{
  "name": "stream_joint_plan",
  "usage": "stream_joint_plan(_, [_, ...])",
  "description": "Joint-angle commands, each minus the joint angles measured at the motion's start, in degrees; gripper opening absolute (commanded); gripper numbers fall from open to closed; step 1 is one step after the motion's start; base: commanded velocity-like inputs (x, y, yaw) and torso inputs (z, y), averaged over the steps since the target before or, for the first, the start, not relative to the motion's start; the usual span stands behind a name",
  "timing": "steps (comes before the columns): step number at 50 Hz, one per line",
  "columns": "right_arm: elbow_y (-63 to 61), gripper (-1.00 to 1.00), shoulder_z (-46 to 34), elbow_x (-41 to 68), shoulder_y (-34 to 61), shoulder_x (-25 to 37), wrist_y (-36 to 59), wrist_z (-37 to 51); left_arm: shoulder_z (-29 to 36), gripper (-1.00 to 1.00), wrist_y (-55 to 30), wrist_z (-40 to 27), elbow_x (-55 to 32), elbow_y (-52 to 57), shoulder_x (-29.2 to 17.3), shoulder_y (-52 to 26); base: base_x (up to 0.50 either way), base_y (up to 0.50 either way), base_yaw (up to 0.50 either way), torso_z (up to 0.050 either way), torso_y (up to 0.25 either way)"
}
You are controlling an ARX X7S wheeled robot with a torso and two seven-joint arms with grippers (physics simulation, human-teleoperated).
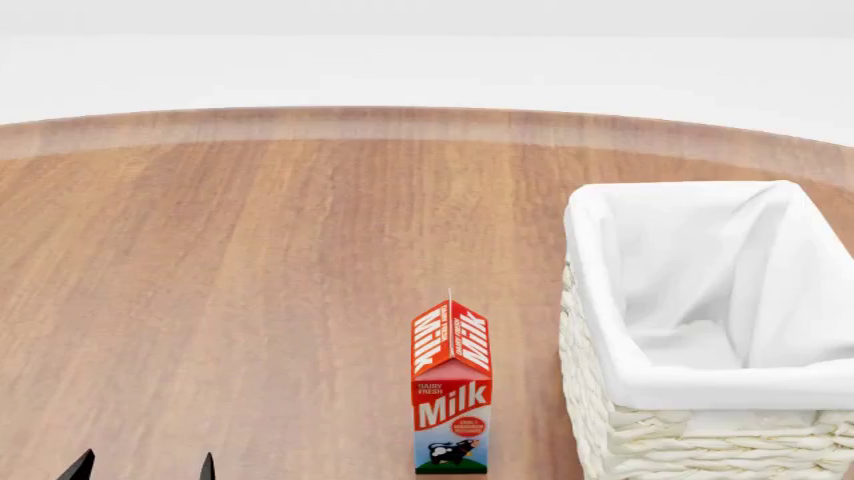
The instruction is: Pick up the orange juice, and put it in the basket.
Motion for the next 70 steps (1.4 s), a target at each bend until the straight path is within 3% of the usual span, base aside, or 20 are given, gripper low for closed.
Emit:
stream_joint_plan(1, [2.7, 1.0, -0.8, 0.2, 0.9, -0.6, -1.6, 0.0, 0.3, 1.0, 0.1, -0.3, -0.2, 0.0, -0.2, -0.1, 0.0, 0.0, 0.0, 0.0, 0.0])
stream_joint_plan(30, [12.0, 1.0, -1.6, 1.5, 6.3, -2.6, -3.1, 0.2, 1.0, 1.0, 0.3, -0.9, -0.8, -0.1, -0.8, -0.2, 0.0, 0.0, 0.0, 0.0, 0.0])
stream_joint_plan(70, [15.2, 1.0, -3.6, 2.4, 7.2, -2.6, -5.0, 1.1, 1.9, 1.0, 0.5, -1.7, -1.5, -0.2, -1.5, -0.4, 0.0, 0.0, 0.0, 0.0, 0.0])
